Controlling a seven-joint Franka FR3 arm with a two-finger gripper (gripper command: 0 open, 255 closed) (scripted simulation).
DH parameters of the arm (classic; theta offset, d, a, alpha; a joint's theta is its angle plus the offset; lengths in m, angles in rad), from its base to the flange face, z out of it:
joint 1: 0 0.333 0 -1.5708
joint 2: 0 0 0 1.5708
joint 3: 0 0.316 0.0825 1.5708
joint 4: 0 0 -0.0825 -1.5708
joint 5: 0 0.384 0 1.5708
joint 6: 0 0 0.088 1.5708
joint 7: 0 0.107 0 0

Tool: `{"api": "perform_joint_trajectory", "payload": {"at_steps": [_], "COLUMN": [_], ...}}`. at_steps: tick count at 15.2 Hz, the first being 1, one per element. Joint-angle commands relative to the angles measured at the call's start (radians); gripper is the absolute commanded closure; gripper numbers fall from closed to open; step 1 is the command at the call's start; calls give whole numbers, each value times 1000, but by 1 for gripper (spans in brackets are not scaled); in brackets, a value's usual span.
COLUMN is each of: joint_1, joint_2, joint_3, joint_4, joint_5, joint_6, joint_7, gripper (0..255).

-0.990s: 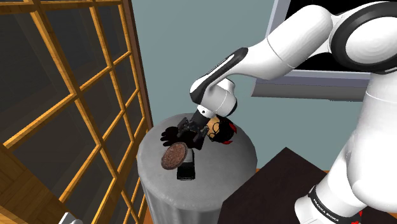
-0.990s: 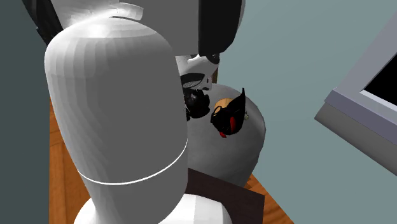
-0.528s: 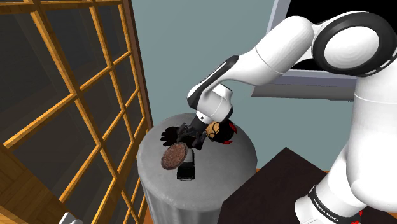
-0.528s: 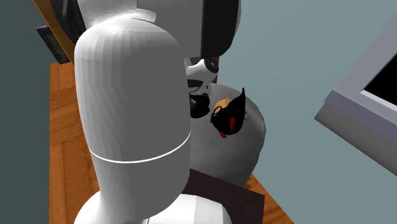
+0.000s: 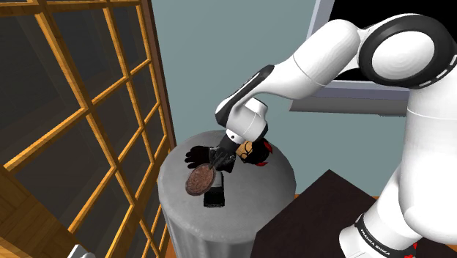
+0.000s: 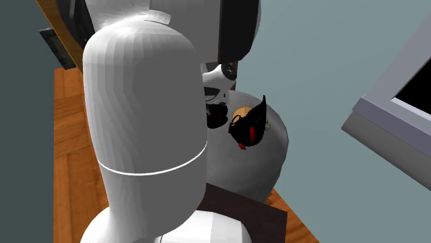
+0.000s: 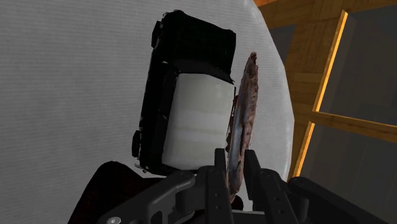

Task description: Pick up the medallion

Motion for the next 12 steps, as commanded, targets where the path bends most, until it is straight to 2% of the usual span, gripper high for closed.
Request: {"api": "perform_joint_trajectory", "payload": {"at_steps": [1, 3, 12], "joint_1": [0, -1, 18], "joint_2": [1, 3, -109], "joint_3": [0, -2, -33], "joint_4": [0, 3, -31], "joint_5": [0, -3, -120], "joint_6": [0, -2, -51], "joint_7": [0, 1, 137], "gripper": [255, 255, 255]}}
